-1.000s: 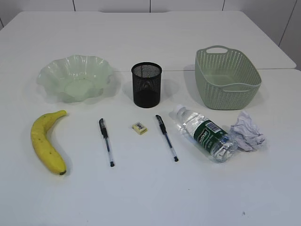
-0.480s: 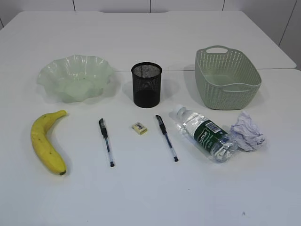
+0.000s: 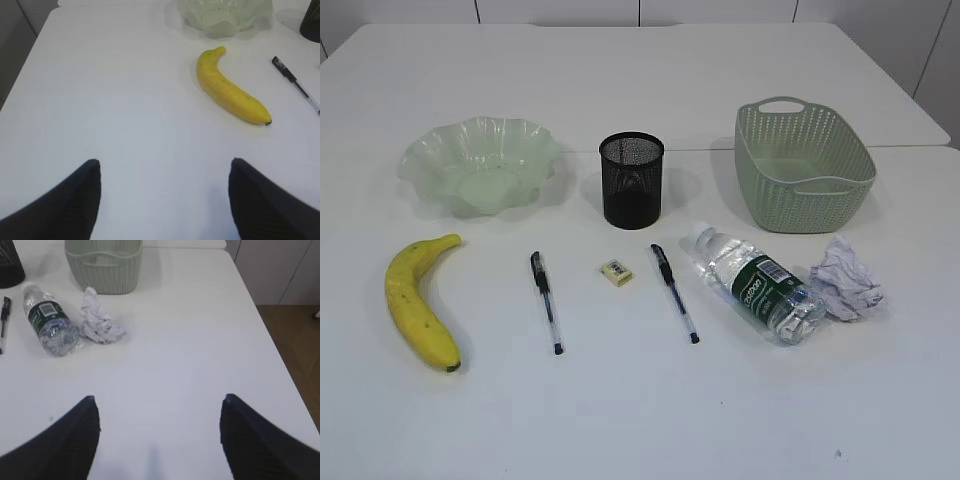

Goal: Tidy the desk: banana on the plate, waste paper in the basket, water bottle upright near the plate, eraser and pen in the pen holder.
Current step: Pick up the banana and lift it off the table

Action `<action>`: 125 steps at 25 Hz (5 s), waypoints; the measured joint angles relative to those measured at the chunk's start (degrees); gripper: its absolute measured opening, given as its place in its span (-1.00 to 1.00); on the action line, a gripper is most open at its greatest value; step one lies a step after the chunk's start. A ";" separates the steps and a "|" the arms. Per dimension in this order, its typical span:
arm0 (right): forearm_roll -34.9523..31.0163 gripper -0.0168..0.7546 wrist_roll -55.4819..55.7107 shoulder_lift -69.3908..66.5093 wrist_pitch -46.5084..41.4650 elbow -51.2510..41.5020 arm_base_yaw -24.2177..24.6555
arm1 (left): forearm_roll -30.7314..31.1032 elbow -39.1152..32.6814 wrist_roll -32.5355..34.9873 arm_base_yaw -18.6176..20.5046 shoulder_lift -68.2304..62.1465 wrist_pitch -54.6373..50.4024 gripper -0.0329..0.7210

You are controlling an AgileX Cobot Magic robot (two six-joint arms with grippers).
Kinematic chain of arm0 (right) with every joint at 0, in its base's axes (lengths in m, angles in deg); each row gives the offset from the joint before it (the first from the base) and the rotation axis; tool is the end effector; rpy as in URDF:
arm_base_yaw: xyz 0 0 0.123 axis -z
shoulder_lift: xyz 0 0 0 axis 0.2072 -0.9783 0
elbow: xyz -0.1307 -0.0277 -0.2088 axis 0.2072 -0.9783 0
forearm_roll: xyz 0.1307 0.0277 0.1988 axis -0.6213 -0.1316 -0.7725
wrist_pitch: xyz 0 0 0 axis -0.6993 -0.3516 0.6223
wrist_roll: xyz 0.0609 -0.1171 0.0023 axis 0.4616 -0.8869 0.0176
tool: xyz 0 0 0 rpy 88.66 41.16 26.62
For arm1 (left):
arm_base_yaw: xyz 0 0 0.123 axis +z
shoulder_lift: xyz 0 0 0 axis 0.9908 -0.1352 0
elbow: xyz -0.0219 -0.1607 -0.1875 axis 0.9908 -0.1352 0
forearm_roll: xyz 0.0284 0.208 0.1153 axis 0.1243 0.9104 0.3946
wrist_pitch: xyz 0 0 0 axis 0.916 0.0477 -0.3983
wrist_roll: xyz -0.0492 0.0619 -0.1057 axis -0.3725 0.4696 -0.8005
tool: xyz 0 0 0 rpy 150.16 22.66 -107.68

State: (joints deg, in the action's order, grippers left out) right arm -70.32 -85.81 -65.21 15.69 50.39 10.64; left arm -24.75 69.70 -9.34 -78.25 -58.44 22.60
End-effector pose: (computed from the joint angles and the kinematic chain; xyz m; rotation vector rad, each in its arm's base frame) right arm 0.0507 -0.0157 0.2538 0.0177 2.0535 -0.1404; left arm 0.0537 0.0057 0.2528 -0.0917 2.0780 0.0516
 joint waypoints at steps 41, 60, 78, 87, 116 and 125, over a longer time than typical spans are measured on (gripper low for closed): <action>-8.54 0.45 1.31 -54.13 11.36 21.42 0.00 | -13.31 28.11 -4.30 -12.82 -64.40 26.33 0.55; -10.54 0.45 1.09 -57.13 9.46 21.46 0.00 | 8.93 37.75 -31.94 -19.71 -101.29 23.83 0.54; -10.59 0.45 0.99 -57.70 8.75 21.46 0.00 | 7.04 38.33 -36.95 -15.37 -106.33 23.11 0.54; -10.59 0.45 0.99 -57.70 8.75 21.46 0.00 | 5.44 38.47 -36.85 -15.37 -110.16 24.32 0.53; -10.59 0.45 0.88 -57.70 8.75 21.46 0.00 | 6.83 38.66 -36.77 -15.27 -113.06 26.32 0.36; -10.59 0.45 0.80 -57.70 8.75 21.46 0.00 | 6.93 38.66 -36.77 -15.27 -113.88 26.32 0.07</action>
State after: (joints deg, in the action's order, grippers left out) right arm -80.91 -85.02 -122.91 24.44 71.85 10.64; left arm -17.83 108.36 -46.11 -93.53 -172.33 48.92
